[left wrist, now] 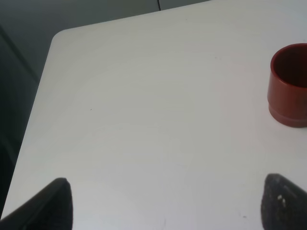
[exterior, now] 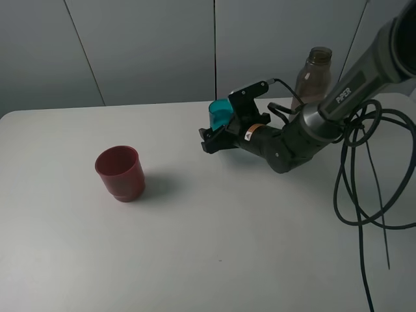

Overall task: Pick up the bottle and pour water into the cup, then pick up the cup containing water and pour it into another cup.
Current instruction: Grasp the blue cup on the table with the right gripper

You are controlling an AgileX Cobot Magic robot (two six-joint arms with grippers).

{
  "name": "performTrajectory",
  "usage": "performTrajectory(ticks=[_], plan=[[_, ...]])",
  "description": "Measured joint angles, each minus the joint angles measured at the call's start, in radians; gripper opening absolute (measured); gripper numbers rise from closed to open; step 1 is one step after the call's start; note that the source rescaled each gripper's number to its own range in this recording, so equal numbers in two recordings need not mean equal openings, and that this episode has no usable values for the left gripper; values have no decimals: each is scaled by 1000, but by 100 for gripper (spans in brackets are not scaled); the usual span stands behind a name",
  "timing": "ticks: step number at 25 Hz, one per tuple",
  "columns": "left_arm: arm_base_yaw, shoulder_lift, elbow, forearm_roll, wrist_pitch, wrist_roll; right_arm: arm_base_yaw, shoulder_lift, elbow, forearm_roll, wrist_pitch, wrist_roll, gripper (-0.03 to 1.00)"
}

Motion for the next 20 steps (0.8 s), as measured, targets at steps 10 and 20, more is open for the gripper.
performTrajectory(ticks=[10, 20], plan=[[0, 0, 0, 0, 0, 0, 0, 60, -27, 11, -40, -4, 93], [0, 0, 0, 0, 0, 0, 0, 91, -42, 30, -117, 2, 93]])
